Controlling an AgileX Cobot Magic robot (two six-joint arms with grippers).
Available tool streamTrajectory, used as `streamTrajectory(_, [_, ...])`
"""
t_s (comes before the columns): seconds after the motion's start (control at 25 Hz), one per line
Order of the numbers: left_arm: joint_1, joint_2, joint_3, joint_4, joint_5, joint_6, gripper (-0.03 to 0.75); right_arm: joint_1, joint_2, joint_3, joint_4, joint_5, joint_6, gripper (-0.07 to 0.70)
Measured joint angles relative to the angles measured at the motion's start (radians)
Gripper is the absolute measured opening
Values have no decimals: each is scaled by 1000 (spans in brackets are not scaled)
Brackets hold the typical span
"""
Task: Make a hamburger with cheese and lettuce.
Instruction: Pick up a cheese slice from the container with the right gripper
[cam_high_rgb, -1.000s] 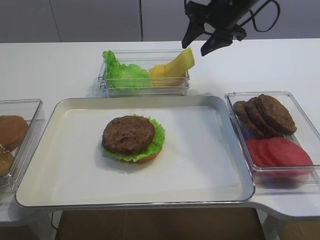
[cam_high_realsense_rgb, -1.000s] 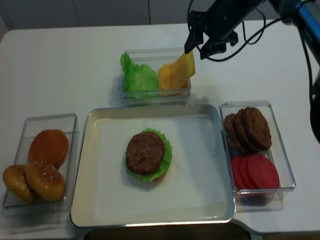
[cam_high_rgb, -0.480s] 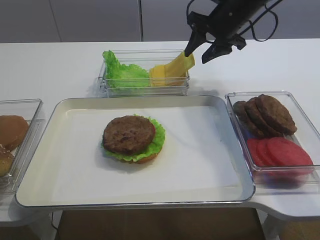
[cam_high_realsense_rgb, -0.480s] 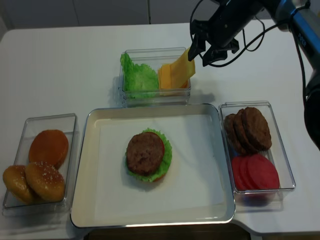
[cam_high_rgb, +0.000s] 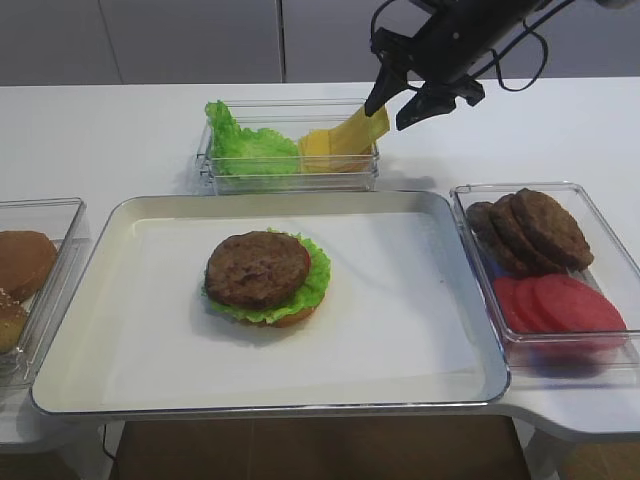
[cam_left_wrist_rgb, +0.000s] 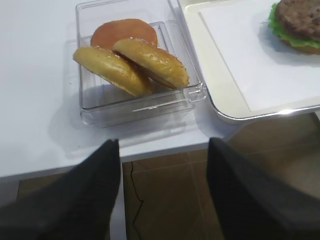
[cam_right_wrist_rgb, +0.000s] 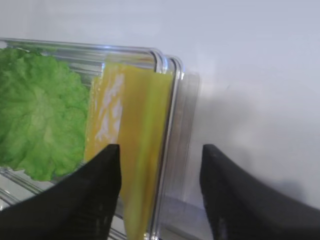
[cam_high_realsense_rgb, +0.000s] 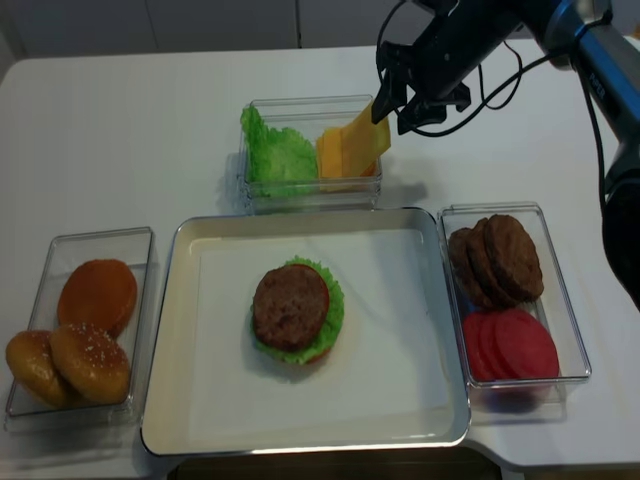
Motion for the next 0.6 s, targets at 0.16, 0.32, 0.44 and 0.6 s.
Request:
streamTrajectory(0.16, [0,0,0,0,0,0,414,-1,6,0,21,-14,-4,407])
streamTrajectory(0.32, [0,0,0,0,0,0,414,-1,6,0,28,-20,-3,407])
streamTrajectory(0.44, [0,0,0,0,0,0,414,-1,6,0,28,-21,-25,407])
streamTrajectory(0.6, [0,0,0,0,0,0,414,-1,6,0,28,-21,-53,407])
